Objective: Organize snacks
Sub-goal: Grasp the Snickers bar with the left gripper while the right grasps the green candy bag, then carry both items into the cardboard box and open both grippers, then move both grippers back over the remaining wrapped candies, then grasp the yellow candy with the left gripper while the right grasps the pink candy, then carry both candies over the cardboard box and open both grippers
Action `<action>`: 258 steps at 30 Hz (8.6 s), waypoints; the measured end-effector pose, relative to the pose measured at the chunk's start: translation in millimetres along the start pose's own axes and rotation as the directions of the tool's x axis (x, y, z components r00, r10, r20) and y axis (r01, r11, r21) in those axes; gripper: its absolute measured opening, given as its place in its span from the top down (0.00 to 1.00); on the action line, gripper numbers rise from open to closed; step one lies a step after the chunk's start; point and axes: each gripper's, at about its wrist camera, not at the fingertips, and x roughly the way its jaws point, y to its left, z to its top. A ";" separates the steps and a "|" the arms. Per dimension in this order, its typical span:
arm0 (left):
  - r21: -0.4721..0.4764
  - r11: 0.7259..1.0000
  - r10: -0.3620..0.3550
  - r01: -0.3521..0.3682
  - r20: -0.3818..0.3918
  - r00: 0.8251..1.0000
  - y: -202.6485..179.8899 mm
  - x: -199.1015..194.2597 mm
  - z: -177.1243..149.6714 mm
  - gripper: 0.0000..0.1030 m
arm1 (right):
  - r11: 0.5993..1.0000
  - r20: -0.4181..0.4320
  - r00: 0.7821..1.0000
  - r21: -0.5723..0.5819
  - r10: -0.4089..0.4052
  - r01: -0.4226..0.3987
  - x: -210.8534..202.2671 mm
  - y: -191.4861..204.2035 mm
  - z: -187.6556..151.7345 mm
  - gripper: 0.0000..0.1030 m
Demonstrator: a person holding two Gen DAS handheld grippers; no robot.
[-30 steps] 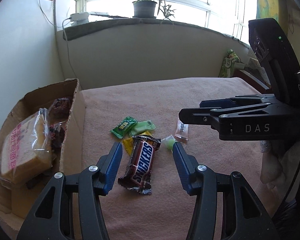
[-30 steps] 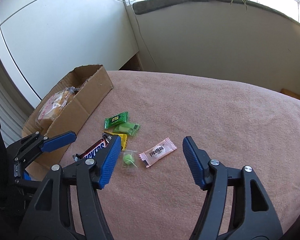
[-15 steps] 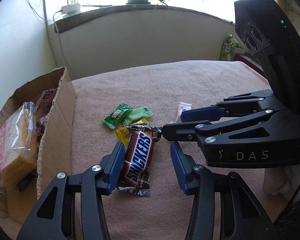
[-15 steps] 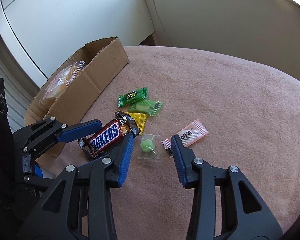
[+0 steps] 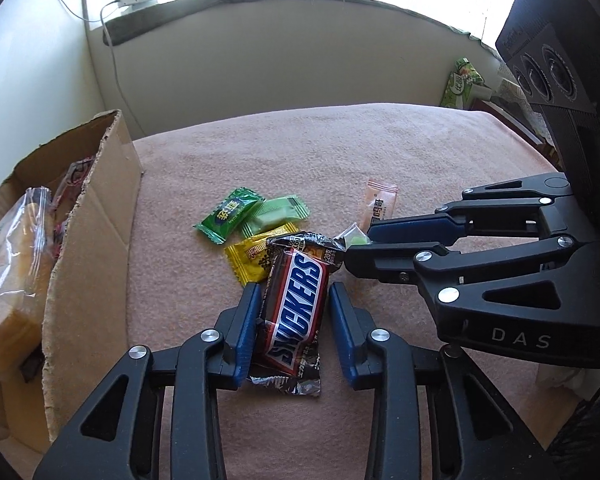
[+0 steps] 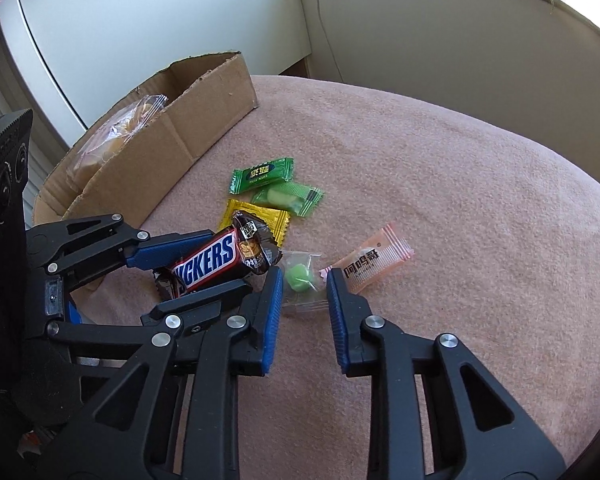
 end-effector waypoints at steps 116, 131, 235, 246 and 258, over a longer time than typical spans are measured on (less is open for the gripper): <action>-0.331 0.938 0.211 -0.098 0.327 0.921 121.3 -144.3 -62.8 0.71 | 0.980 0.198 0.968 -0.151 0.156 -0.127 -23.4 151.7 39.0 0.48; -0.264 0.962 0.166 -0.073 0.352 0.921 86.6 -139.0 -37.4 0.67 | 1.000 0.288 0.958 0.000 0.016 -0.017 -60.6 68.4 34.3 0.35; -0.233 0.972 0.096 -0.013 0.348 0.933 104.1 -109.8 36.1 0.76 | 0.998 0.251 0.966 0.009 -0.057 0.057 -44.1 57.7 81.1 0.78; -0.312 0.948 0.166 -0.058 0.331 0.929 159.3 -109.8 38.3 0.76 | 0.998 0.227 0.974 -0.054 -0.013 0.025 -1.7 110.5 112.5 0.78; -0.327 0.941 0.200 -0.092 0.315 0.928 169.4 -107.1 33.0 0.76 | 0.997 0.195 0.981 -0.071 0.003 0.011 23.5 129.0 119.1 0.78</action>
